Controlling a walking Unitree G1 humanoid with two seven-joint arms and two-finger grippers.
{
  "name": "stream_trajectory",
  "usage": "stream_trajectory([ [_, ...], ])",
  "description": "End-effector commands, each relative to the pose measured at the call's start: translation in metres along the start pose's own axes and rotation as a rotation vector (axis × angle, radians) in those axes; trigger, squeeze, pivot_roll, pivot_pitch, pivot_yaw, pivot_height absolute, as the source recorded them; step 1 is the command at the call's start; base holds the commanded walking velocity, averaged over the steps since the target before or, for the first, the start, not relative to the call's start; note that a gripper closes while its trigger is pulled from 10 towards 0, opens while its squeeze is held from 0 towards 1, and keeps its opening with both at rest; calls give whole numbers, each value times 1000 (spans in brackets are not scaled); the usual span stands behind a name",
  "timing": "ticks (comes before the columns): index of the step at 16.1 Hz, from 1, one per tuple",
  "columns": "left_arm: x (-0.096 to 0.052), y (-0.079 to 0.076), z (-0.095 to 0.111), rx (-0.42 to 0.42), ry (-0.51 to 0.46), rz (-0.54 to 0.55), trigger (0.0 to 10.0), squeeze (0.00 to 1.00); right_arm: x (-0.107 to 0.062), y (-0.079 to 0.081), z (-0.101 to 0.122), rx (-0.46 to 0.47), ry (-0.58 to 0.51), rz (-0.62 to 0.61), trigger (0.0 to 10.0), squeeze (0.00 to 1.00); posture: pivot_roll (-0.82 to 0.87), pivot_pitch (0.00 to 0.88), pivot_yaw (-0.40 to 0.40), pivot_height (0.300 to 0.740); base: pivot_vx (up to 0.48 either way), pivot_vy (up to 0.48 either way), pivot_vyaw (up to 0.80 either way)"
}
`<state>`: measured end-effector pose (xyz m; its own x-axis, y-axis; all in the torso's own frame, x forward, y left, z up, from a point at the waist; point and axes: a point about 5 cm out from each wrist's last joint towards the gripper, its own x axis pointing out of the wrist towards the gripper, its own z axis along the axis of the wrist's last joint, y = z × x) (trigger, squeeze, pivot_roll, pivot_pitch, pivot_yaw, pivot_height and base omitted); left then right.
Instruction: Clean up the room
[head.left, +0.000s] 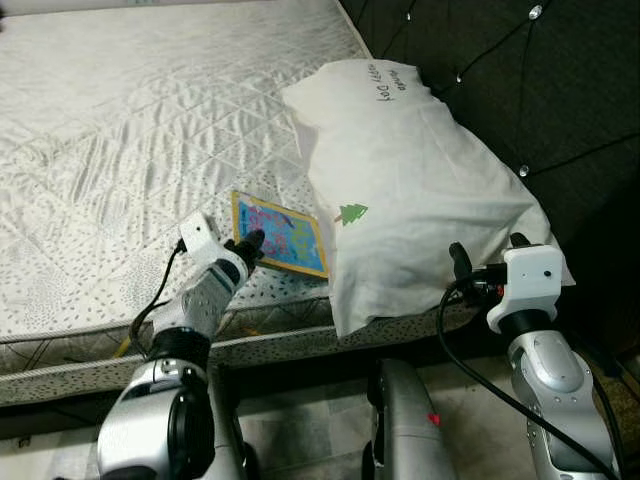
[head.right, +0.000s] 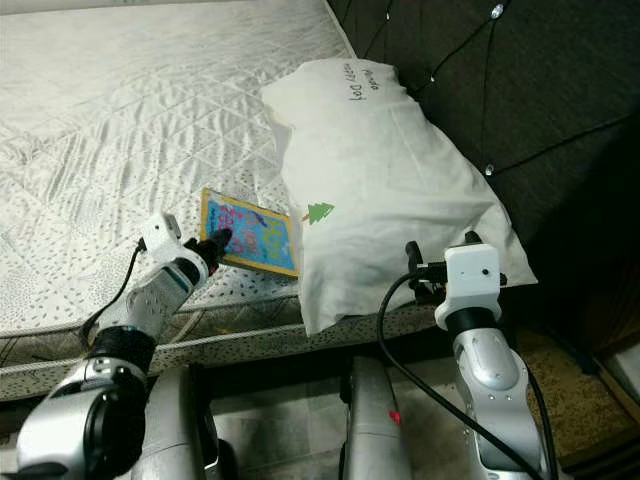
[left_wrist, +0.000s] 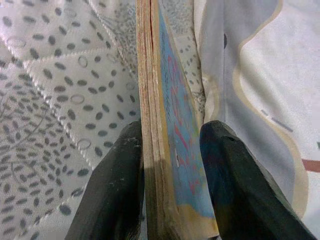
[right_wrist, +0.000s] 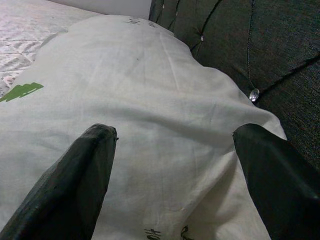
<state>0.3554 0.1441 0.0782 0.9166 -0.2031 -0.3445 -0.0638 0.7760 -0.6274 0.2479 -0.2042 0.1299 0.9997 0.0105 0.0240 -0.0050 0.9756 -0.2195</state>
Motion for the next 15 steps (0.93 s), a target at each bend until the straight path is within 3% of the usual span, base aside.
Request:
stream_trajectory([
  [1,1,1,8,36,-20,8,10000,1000,-1,-2,0,-2,2,-11,10000,0,-219,55,13,553,0,0,0],
  [8,2,4,2,80,9,39,10000,1000,3,-1,-2,-7,2,1,10000,0,-206,45,7,553,0,0,0],
  [13,-1,10,9,147,-12,101,10000,1000,6,-1,-1,-7,-6,1,10000,0,-199,38,15,553,0,0,0],
  [15,-4,12,13,138,-28,133,10000,1000,6,0,-1,-5,-7,1,10000,0,-193,34,18,553,0,0,0],
])
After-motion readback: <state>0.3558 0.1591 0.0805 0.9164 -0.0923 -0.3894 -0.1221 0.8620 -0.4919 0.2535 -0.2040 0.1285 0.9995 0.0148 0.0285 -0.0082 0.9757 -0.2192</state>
